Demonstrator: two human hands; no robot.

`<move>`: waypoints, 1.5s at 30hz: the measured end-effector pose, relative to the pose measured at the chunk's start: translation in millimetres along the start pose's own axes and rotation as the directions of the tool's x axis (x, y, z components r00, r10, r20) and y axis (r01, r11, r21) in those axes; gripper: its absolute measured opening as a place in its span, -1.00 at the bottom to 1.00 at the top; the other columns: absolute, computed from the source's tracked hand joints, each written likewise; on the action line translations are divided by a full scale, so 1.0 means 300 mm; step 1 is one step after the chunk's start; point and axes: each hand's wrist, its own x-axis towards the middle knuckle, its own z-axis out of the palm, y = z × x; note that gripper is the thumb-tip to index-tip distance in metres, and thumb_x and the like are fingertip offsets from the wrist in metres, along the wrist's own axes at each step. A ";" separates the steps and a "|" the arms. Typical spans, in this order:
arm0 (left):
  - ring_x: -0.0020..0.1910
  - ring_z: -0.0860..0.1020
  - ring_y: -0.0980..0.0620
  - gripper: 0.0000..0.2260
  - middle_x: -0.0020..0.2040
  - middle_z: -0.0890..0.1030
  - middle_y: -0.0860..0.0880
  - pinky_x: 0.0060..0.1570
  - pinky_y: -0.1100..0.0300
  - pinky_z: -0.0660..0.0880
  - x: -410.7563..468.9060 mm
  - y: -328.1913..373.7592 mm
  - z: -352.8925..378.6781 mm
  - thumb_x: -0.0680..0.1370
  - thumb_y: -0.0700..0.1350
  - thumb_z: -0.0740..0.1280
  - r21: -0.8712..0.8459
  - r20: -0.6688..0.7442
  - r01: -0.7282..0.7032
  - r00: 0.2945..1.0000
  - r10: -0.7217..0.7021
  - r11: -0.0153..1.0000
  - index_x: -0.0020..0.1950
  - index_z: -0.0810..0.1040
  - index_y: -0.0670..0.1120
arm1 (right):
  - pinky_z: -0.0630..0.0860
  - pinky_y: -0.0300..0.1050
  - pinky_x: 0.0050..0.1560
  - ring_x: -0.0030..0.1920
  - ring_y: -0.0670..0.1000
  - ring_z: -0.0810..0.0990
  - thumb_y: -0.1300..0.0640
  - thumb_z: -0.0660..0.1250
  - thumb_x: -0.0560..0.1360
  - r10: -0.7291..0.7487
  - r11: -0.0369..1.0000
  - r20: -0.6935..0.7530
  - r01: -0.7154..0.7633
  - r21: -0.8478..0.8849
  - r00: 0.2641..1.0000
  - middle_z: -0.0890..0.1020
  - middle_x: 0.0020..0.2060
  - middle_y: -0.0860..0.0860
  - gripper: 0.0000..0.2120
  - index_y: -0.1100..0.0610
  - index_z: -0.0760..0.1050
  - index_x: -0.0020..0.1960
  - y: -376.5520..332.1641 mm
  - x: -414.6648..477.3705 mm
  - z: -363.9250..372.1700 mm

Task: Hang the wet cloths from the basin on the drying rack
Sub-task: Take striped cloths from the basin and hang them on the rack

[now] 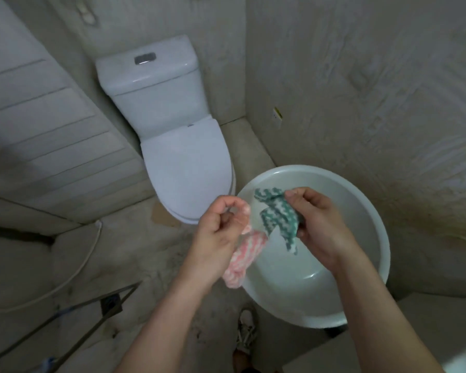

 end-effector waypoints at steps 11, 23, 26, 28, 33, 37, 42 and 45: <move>-0.46 0.39 0.24 -0.79 -0.43 0.47 0.00 -0.41 0.39 0.32 -0.273 0.086 -0.329 0.52 -0.14 0.34 -0.011 -0.129 0.022 0.991 -0.023 1.000 -0.16 0.56 -0.30 | 0.51 -0.23 -0.27 -0.31 0.01 0.57 0.07 0.30 0.49 -0.002 0.960 0.484 0.138 -0.246 0.875 0.62 -0.28 0.18 -0.66 0.39 0.58 -0.12 -0.073 -0.241 0.383; -0.20 0.63 0.05 -0.88 -0.21 0.68 0.02 -0.19 0.08 0.55 -0.681 0.151 -0.668 0.46 -0.01 0.35 0.478 -0.319 -0.099 0.906 0.278 0.873 -0.03 0.61 0.15 | 0.60 -0.21 -0.17 -0.01 -0.06 0.63 0.08 0.33 0.51 0.171 0.786 0.719 0.347 -0.512 0.674 0.67 0.03 0.10 -0.67 0.16 0.54 0.24 -0.011 -0.538 0.822; -0.32 0.56 0.14 -0.86 -0.27 0.67 0.02 -0.25 0.17 0.51 -0.806 0.183 -0.754 0.46 -0.01 0.40 0.605 -0.353 -0.051 0.877 0.325 0.795 0.00 0.61 0.16 | 0.53 -0.30 -0.29 -0.16 -0.08 0.59 0.03 0.39 0.43 0.186 0.794 0.776 0.373 -0.480 0.603 0.67 -0.16 0.06 -0.70 0.16 0.62 0.10 0.034 -0.609 0.933; -0.45 0.43 0.24 -0.86 -0.40 0.57 0.09 -0.37 0.27 0.38 -0.868 0.196 -0.788 0.42 -0.02 0.47 0.597 -0.397 -0.023 0.860 0.321 0.802 -0.06 0.60 0.16 | 0.50 -0.34 -0.33 -0.25 -0.13 0.56 0.07 0.42 0.41 0.199 0.771 0.800 0.413 -0.485 0.567 0.66 -0.25 0.02 -0.77 0.16 0.65 0.01 0.041 -0.638 0.983; -0.34 0.45 0.15 -0.65 -0.29 0.49 0.08 -0.34 0.17 0.40 -1.086 0.175 -0.909 0.31 0.04 0.56 0.443 -0.494 0.156 0.864 0.095 0.883 -0.06 0.45 0.11 | 0.47 -0.33 -0.41 -0.46 -0.21 0.45 0.25 0.39 0.48 0.150 0.662 0.878 0.614 -0.431 0.455 0.56 -0.48 -0.12 -0.93 0.14 0.66 -0.11 0.062 -0.763 1.121; -0.30 0.57 0.08 -0.80 -0.26 0.63 -0.02 -0.21 0.05 0.51 -1.239 0.129 -0.981 0.42 0.02 0.48 0.429 -0.494 0.224 0.869 0.020 0.875 -0.13 0.62 -0.10 | 0.57 -0.36 -0.33 -0.47 -0.24 0.50 0.34 0.25 0.55 0.068 0.758 0.891 0.557 -0.338 0.448 0.55 -0.47 -0.17 -0.84 0.22 0.56 -0.15 0.086 -0.842 1.195; -0.35 0.55 0.17 -0.90 -0.26 0.63 0.04 -0.25 0.28 0.47 -1.377 0.128 -0.981 0.47 -0.16 0.42 0.074 -0.666 0.046 0.746 0.015 0.996 -0.03 0.62 -0.12 | 0.45 -0.40 -0.32 -0.36 -0.21 0.48 0.26 0.32 0.53 0.025 0.714 0.921 0.638 -0.290 0.390 0.54 -0.31 -0.05 -0.87 0.10 0.62 -0.09 0.119 -0.881 1.260; -0.47 0.46 0.24 -0.96 -0.43 0.54 0.11 -0.42 0.39 0.40 -1.403 0.149 -0.967 0.49 -0.24 0.38 0.029 -0.717 -0.047 0.695 0.054 0.998 -0.12 0.60 -0.12 | 0.46 -0.45 -0.11 -0.14 -0.28 0.56 -0.02 0.42 0.42 0.196 0.580 0.959 0.765 -0.280 0.203 0.62 -0.14 -0.14 -0.70 0.00 0.62 0.13 0.139 -0.912 1.291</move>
